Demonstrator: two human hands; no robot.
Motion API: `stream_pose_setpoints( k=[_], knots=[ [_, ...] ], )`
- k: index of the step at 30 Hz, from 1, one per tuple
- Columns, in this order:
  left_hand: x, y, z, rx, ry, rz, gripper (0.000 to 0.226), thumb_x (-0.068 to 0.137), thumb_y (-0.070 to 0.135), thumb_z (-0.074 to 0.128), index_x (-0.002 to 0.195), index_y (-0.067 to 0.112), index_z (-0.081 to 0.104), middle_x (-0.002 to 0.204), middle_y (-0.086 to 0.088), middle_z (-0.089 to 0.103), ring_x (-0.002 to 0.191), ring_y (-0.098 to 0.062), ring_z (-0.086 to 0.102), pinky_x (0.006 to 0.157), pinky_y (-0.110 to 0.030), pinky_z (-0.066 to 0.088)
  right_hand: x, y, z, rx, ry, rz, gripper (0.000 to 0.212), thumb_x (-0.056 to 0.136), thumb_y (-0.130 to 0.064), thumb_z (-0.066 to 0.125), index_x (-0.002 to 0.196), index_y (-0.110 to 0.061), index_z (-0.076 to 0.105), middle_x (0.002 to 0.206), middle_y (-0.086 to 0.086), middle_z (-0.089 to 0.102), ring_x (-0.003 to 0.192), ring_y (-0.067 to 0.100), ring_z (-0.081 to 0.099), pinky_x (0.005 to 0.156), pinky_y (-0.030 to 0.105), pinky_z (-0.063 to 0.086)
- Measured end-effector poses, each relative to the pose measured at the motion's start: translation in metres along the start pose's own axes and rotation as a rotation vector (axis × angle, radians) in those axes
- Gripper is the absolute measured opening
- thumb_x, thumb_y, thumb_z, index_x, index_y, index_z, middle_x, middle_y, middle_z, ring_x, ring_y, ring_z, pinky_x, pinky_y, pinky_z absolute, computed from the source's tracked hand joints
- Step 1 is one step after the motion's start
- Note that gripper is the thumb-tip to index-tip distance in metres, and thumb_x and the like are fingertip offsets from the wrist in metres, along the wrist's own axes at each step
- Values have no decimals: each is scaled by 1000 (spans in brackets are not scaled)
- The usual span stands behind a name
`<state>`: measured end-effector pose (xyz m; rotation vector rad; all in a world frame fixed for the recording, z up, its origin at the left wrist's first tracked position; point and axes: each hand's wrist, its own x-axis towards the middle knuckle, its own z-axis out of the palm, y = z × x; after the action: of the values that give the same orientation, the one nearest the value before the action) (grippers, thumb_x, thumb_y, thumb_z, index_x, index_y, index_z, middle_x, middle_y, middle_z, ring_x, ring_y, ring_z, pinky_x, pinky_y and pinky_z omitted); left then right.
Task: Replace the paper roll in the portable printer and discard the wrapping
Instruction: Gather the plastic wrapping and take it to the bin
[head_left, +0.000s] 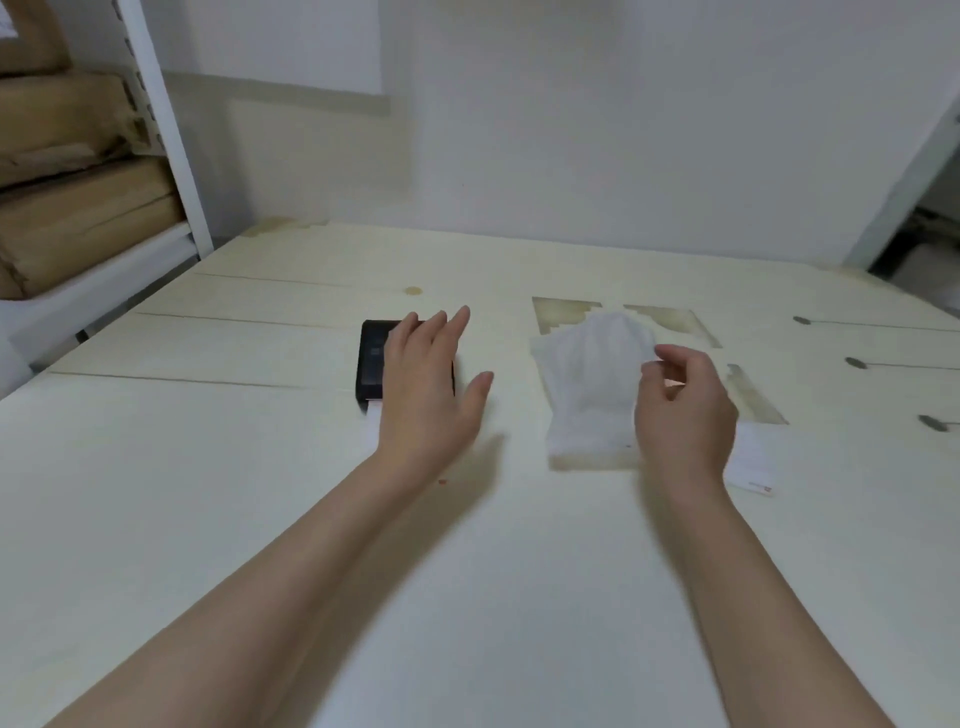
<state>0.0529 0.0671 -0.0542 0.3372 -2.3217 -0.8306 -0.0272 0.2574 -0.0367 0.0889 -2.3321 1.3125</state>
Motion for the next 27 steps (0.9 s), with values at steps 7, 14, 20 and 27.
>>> stream_pose_setpoints(
  k=[7,14,20,27],
  knots=[
    [0,59,63,-5,-150,72,65,95,30,57,153,17,30,156,-13,34,148,-33,19,120,-39,15,23,69,-46,-754,-202,350,54,91,-38,56,130,-6,37,134,23,43,122,41,40,99,45,34],
    [6,89,94,74,-230,-91,73,94,33,59,155,30,20,164,-18,5,151,-37,6,121,-51,14,32,74,-61,-530,-268,430,50,87,-17,63,126,-3,36,124,19,58,115,38,55,91,40,45],
    [6,89,98,57,-366,-238,79,93,13,56,156,35,14,162,-16,9,143,-41,22,110,-46,32,29,80,-92,-197,-21,171,29,97,-25,50,116,-6,57,114,14,66,111,35,55,83,35,42],
    [-17,103,96,92,-430,-125,56,81,-5,49,136,3,42,143,-21,42,118,-40,51,85,-37,43,15,69,-98,86,19,2,20,95,-22,54,103,-8,65,115,7,61,98,17,56,80,21,36]
  ],
)
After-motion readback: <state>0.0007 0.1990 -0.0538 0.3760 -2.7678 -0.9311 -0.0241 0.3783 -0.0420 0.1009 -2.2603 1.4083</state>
